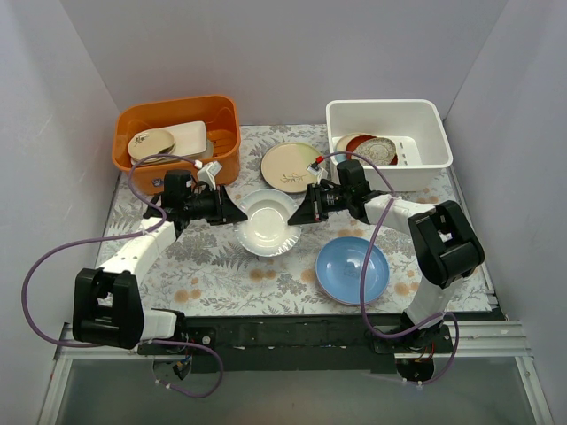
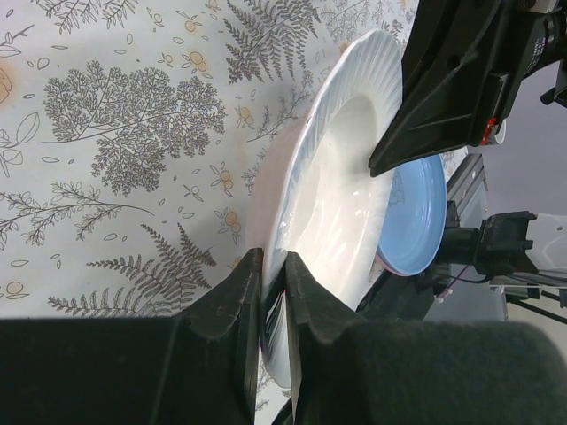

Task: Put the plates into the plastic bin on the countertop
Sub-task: Place the plate in the plastic bin.

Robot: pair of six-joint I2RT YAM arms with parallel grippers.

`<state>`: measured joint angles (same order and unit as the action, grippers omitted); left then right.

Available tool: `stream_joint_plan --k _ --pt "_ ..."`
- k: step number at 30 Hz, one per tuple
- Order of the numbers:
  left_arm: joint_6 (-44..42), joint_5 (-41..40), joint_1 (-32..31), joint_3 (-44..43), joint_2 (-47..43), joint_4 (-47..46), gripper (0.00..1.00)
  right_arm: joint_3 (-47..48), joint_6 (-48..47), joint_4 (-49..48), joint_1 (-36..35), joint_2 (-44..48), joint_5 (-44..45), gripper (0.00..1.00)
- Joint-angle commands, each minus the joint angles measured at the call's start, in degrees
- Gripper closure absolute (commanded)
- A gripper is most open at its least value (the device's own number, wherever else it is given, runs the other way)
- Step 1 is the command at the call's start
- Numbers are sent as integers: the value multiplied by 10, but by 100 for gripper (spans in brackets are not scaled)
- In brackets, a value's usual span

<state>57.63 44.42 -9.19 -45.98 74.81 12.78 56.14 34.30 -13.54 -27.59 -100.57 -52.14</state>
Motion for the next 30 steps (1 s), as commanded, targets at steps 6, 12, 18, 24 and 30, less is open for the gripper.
stream_joint_plan --k 6,12,18,24,30 --pt "-2 37 -10 -14 -13 -25 83 13 2 -4 -4 6 40 99" --pt "-8 53 -9 -14 -12 -24 49 13 2 -7 -4 12 34 99" --pt "-10 48 -10 -13 -19 -24 10 15 0 0 -4 17 34 99" --pt "-11 37 -10 -12 -24 -23 2 20 -2 3 -4 20 34 99" --pt "-11 31 -10 -13 -22 -20 2 27 -6 11 -4 22 36 99"
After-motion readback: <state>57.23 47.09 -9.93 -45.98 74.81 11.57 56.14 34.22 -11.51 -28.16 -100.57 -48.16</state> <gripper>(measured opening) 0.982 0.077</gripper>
